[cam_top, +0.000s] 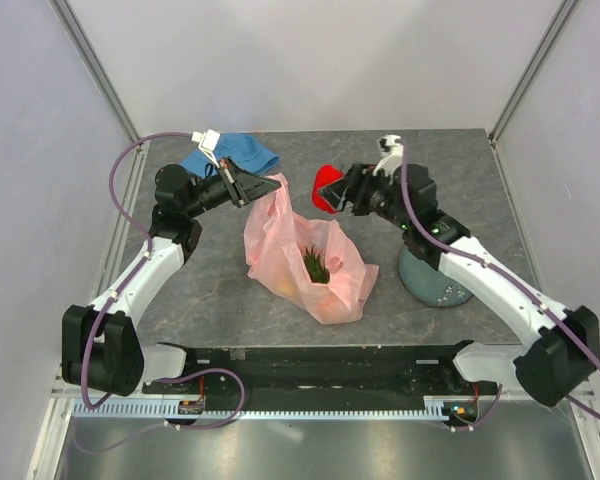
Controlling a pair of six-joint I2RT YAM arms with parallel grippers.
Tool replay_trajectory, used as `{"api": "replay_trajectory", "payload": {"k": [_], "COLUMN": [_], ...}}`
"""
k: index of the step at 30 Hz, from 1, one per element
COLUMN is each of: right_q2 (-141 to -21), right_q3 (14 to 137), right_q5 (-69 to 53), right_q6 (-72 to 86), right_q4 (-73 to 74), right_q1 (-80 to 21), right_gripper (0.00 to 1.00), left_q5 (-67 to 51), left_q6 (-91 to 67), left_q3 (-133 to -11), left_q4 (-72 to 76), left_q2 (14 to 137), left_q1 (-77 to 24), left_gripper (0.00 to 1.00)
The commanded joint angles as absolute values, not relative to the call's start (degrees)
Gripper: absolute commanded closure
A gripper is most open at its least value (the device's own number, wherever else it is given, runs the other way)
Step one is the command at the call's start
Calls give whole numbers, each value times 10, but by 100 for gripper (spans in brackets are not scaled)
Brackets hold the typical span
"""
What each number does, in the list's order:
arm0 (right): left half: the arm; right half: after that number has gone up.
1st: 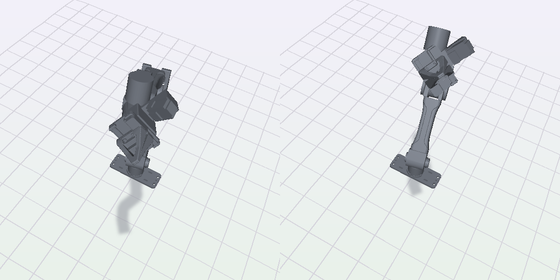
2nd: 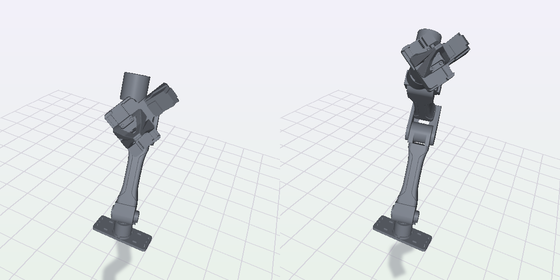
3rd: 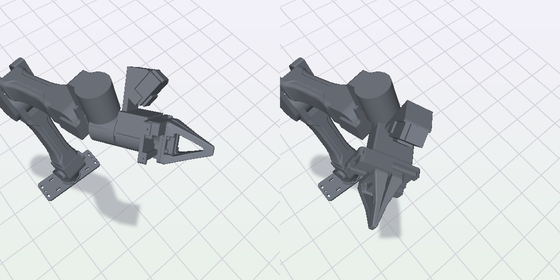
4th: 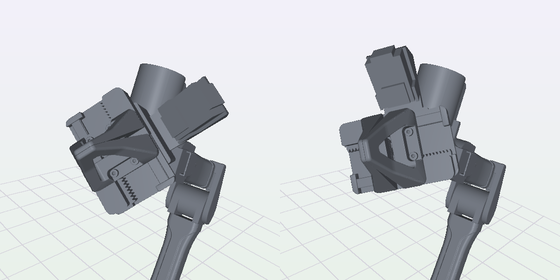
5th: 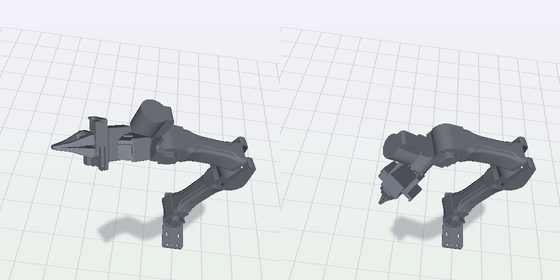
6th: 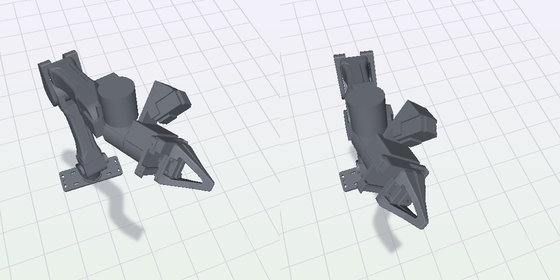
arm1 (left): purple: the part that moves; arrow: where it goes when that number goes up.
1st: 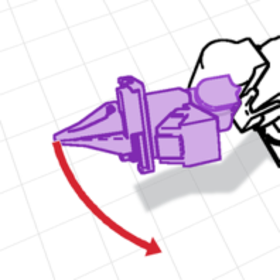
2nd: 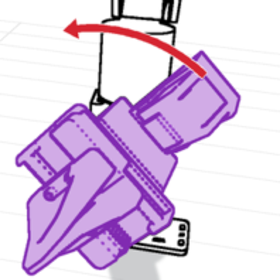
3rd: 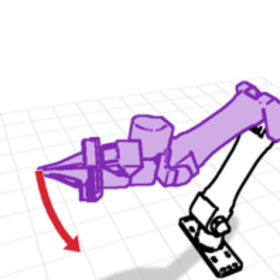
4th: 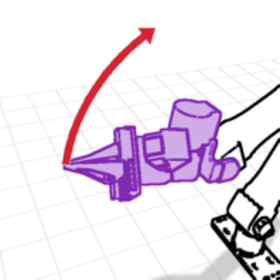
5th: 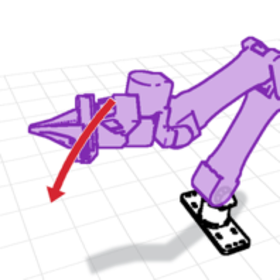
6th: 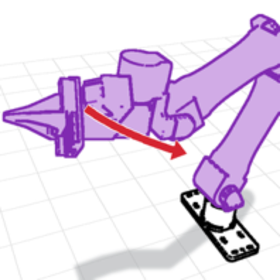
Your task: Place the fruits into the plastic bag
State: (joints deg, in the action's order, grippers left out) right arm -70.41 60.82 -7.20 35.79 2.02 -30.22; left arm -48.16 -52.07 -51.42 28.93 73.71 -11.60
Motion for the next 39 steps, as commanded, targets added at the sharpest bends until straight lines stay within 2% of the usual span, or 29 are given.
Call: {"api": "replay_trajectory", "payload": {"k": [1, 8, 16, 21, 29, 31, 34, 35, 37, 38, 39], "right_q2": [-759, -833, -864, -897, -967, -983, -985, -984, -977, -976, -971], "right_q3": [618, 669, 664, 651, 714, 725, 724, 722, 721, 717, 716], "right_q5": [-124, -98, -115, -74, -30, -33, -28, -25, -16, -15, -13], "right_q6": [379, 300, 275, 281, 251, 250, 253, 252, 253, 253, 255], "right_q4": [-109, -27, 20, 52, 114, 127, 130, 131, 131, 131, 131], "right_q1": [-343, -410, -474, -486, -488, -487, -487, -487, -487, -487, -488], "right_gripper": [100, 100, 100, 100, 99, 96, 85, 75, 65, 55, 50], "left_q5": [-484, -486, -485, -487, -488, -487, -486, -486, -485, -486, -486], "left_q6": [-526, -525, -526, -531, -531, -530, -527, -526, -526, -526, -526], "left_q3": [-524, -530, -529, -527, -526, -527, -526, -526, -526, -526, -526], "left_q4": [314, 313, 316, 323, 323, 323, 320, 320, 320, 320, 320], "left_q2": [738, 739, 744, 745, 743, 742, 742, 742, 743, 744, 745], "left_q1": [-112, -112, -112, -112, -112, -112, -111, -111, -111, -111, -111], "left_gripper": [98, 99, 98, 98, 98, 98, 98, 98, 98, 98, 98]}}
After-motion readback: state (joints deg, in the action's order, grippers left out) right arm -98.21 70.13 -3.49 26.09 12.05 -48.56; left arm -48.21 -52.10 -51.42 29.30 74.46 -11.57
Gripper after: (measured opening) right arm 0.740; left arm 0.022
